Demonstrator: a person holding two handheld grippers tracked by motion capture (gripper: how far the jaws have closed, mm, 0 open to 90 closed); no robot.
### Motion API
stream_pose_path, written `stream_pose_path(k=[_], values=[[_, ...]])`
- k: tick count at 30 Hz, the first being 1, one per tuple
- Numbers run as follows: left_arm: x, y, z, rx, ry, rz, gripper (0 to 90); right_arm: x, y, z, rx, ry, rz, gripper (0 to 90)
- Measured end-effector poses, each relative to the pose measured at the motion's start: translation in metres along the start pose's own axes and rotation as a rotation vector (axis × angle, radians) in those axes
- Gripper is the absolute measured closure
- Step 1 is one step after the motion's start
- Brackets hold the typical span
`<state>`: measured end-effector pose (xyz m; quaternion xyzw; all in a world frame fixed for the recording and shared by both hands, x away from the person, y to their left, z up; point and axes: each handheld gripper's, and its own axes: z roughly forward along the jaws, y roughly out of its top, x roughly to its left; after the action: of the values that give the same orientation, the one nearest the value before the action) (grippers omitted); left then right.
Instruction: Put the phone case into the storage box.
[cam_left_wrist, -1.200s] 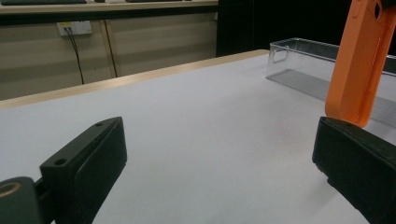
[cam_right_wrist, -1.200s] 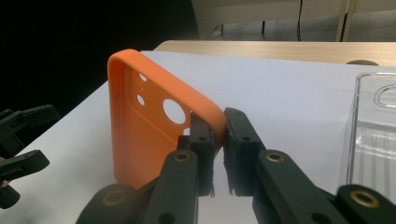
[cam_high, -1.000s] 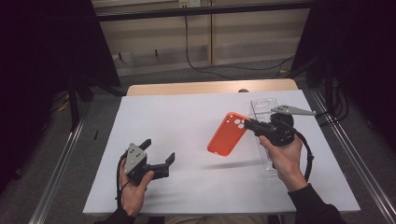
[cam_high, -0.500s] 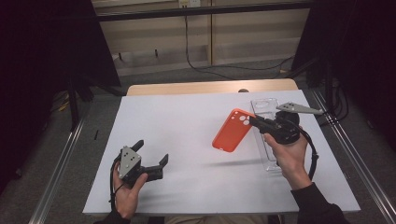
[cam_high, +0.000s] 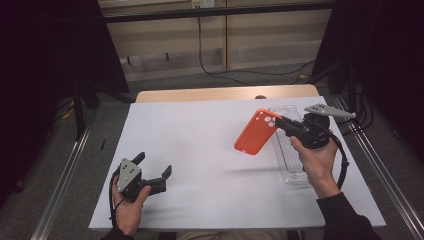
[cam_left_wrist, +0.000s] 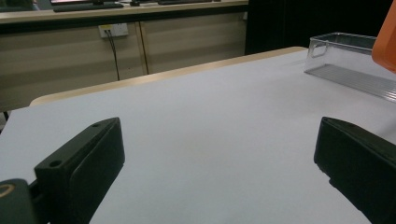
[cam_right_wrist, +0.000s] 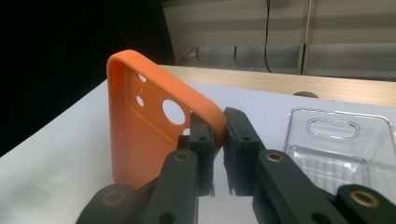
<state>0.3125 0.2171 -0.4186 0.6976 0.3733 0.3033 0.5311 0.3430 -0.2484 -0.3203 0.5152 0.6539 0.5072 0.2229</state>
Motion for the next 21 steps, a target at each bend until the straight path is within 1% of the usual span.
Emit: stream_pose_path(k=[1, 3, 6, 7, 9, 10, 11, 13, 15, 17, 19, 21], values=[[0.001, 0.0, -0.002, -0.002, -0.003, -0.001, 1.8, -0.001, 0.001, 0.0, -0.002, -0.005, 0.0, 82.9], [0.003, -0.001, -0.005, -0.011, -0.005, -0.02, 2.1, -0.004, 0.002, 0.0, -0.003, -0.012, -0.006, 82.8], [0.006, -0.002, -0.01, -0.021, 0.01, -0.027, 2.5, -0.007, 0.005, 0.0, -0.012, -0.02, -0.018, 82.8], [0.006, -0.002, -0.011, -0.026, 0.01, -0.037, 2.5, -0.008, 0.006, 0.0, -0.01, -0.026, -0.017, 82.9], [0.006, -0.003, -0.011, -0.022, 0.017, -0.039, 2.5, -0.01, 0.009, 0.0, -0.01, -0.035, -0.027, 82.9], [0.006, -0.004, -0.01, -0.017, 0.012, -0.041, 2.5, -0.011, 0.01, 0.0, -0.012, -0.04, -0.028, 82.8], [0.005, -0.005, -0.007, -0.01, 0.008, -0.045, 2.6, -0.013, 0.013, 0.001, -0.011, -0.054, -0.039, 82.8], [0.003, -0.008, -0.003, 0.004, -0.001, -0.054, 2.7, -0.014, 0.015, 0.001, -0.007, -0.056, -0.033, 82.8], [0.0, -0.009, 0.001, 0.016, -0.011, -0.045, 2.8, -0.017, 0.018, 0.004, -0.008, -0.065, -0.028, 82.8], [-0.002, -0.007, 0.001, 0.003, -0.019, -0.043, 2.7, -0.018, 0.018, 0.004, -0.008, -0.066, -0.028, 82.8], [-0.003, -0.006, 0.0, -0.005, -0.013, -0.025, 2.8, -0.02, 0.02, 0.004, -0.012, -0.07, -0.03, 82.9], [-0.003, -0.006, -0.001, -0.009, -0.005, -0.026, 2.8, -0.022, 0.022, 0.004, -0.013, -0.077, -0.029, 82.8]])
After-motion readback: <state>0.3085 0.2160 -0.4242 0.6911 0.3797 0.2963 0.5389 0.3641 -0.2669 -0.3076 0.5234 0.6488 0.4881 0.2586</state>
